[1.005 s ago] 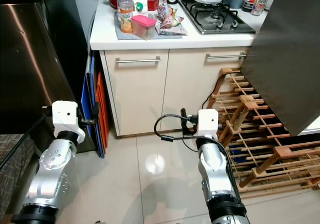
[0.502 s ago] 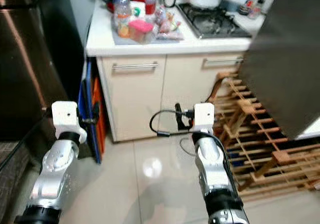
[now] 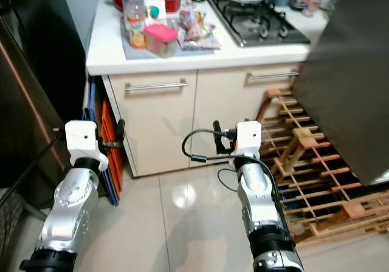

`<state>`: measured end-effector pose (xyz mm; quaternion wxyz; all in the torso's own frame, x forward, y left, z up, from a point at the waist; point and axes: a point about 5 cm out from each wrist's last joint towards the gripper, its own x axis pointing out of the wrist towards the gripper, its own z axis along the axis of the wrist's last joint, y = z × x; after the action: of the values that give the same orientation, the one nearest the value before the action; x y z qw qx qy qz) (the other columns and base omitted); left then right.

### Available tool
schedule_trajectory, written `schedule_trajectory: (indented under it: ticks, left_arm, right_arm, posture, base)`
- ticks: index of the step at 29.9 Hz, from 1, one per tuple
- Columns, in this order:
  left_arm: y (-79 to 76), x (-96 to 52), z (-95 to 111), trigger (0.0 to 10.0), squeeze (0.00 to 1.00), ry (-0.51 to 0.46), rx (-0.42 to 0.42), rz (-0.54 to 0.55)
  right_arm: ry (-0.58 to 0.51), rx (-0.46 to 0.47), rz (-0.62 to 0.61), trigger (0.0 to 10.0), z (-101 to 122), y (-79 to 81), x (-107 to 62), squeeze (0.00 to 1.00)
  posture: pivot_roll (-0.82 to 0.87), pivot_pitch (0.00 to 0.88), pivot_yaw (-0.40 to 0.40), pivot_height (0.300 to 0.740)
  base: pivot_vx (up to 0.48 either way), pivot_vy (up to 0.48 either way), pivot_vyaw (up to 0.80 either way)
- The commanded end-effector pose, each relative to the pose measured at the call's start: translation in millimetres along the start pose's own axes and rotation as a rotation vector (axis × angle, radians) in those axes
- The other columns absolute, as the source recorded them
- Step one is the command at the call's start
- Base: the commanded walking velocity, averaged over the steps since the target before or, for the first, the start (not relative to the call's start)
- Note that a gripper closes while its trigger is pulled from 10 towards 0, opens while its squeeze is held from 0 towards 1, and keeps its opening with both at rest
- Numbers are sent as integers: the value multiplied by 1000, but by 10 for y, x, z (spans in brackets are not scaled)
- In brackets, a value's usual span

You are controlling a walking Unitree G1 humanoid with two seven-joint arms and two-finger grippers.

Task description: Restocking fridge

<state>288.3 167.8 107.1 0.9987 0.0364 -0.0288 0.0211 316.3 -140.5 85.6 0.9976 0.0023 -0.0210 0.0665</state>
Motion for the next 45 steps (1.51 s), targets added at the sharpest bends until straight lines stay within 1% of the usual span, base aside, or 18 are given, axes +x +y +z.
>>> schedule_trajectory:
  ticks: [1, 8, 10, 13, 23, 24, 25, 26, 30, 33, 35, 36, 37, 38, 40, 41, 42, 45]
  left_arm:
    - [-108, 29, 84, 10000, 0, -39, -11, -42]
    - [-118, 34, 118, 10000, 0, -58, -9, -49]
    - [-122, 39, 164, 10000, 0, -83, 2, -53]
    - [-124, 86, 290, 10000, 0, -122, -7, -42]
    - [-51, 155, 498, 10000, 0, -183, 12, 23]
    - [-30, 154, 638, 10000, 0, -241, 62, 49]
    - [-30, 154, 638, 10000, 0, -241, 62, 49]
    - [-40, 159, 767, 10000, 0, -295, 81, 53]
    - [-84, 195, 928, 10000, 0, -344, 83, 27]
    - [-73, 291, 1170, 10000, 0, -395, 58, 15]
    - [-66, 385, 1312, 10000, 0, -394, 47, 8]
    - [-13, 443, 1397, 10000, 0, -391, 58, 55]
    - [48, 522, 1597, 10000, 0, -417, 39, 74]
    - [48, 522, 1597, 10000, 0, -417, 39, 74]
    - [108, 578, 1832, 10000, 0, -471, 39, 61]
    - [137, 604, 1949, 10000, 0, -490, 13, 41]
    - [137, 604, 1949, 10000, 0, -490, 13, 41]
    - [227, 635, 2323, 10000, 0, -562, -67, -30]
  right_arm:
    - [2, -8, -34, 10000, -22, -116, -39, 0]
    - [-29, -16, -40, 10000, 30, -117, -36, 0]
    - [-82, -40, -27, 10000, 133, -98, -15, 0]
    - [-125, -17, -30, 10000, 282, -96, 56, 0]
    - [-160, 5, -19, 10000, 423, -83, 130, 0]
    - [-177, 9, -16, 10000, 473, -72, 139, 0]
    - [-177, 9, -16, 10000, 473, -72, 139, 0]
    - [-181, 11, -13, 10000, 484, -64, 141, 0]
    - [-175, 12, -9, 10000, 466, -56, 135, 0]
    - [-165, 14, -4, 10000, 438, -50, 120, 0]
    - [-159, 16, -4, 10000, 425, -50, 108, 0]
    - [-156, 16, -3, 10000, 419, -49, 103, 0]
    - [-153, 17, -2, 10000, 409, -42, 93, 0]
    - [-153, 17, -2, 10000, 409, -42, 93, 0]
    - [-153, 17, 2, 10000, 406, -31, 79, 0]
    - [-154, 17, 3, 10000, 406, -28, 72, 0]
    - [-154, 17, 3, 10000, 406, -28, 72, 0]
    - [-164, 18, 4, 10000, 425, -31, 35, 0]
  posture:
    - [1, 0, -16, 740]
    - [1, 0, -15, 740]
    - [-1, 0, -14, 740]
    - [-2, 0, -15, 740]
    - [2, 0, -11, 740]
    - [2, 0, -11, 740]
    - [2, 0, -11, 740]
    - [3, 0, -12, 740]
    - [4, 0, -15, 740]
    - [3, 0, -16, 740]
    - [2, 0, -19, 740]
    - [3, 0, -19, 740]
    - [1, 0, -18, 740]
    - [1, 0, -18, 740]
    - [-6, 0, -18, 740]
    - [-9, 0, -18, 740]
    - [-9, 0, -18, 740]
    - [-24, 0, -18, 740]
  base:
    - [480, 0, 0]
    - [480, 0, 0]
    - [480, 0, 0]
    - [480, 0, 0]
    - [480, 0, 0]
    - [480, 0, 0]
    - [480, 0, 0]
    - [480, 0, 0]
    - [480, 0, 0]
    - [480, 0, 0]
    - [480, 0, 0]
    - [0, 0, 0]
    - [0, 0, 0]
    - [0, 0, 0]
    - [0, 0, 0]
    - [0, 0, 0]
    - [0, 0, 0]
    - [0, 0, 0]
